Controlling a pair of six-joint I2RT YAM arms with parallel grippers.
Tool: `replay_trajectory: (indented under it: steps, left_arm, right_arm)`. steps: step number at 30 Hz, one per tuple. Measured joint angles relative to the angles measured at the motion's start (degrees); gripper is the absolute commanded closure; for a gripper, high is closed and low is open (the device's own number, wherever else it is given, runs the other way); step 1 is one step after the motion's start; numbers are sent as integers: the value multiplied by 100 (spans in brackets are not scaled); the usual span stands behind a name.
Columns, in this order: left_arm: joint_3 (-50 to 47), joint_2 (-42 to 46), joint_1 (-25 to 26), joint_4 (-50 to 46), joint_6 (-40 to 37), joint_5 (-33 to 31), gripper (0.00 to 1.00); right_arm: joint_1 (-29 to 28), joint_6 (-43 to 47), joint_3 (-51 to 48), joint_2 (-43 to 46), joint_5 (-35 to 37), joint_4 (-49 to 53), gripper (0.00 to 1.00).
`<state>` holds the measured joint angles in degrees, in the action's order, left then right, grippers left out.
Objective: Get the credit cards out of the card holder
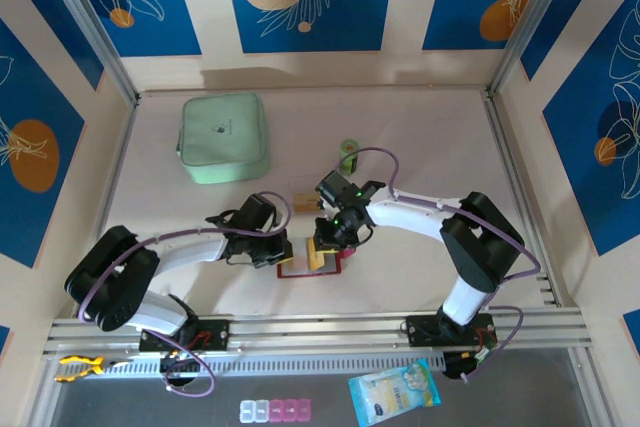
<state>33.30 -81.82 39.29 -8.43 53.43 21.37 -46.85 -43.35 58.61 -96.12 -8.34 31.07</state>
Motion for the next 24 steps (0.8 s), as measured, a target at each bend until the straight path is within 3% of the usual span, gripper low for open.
replay_trajectory:
  steps: [18, 24]
  left_arm:
    - [4, 181, 0, -203, -129, -105, 88]
    - [4, 470, 0, -304, -146, -199, 83]
  right_arm:
    - [-76, -157, -61, 372, 155, 79, 93]
    - [26, 424, 24, 750, 181, 356, 94]
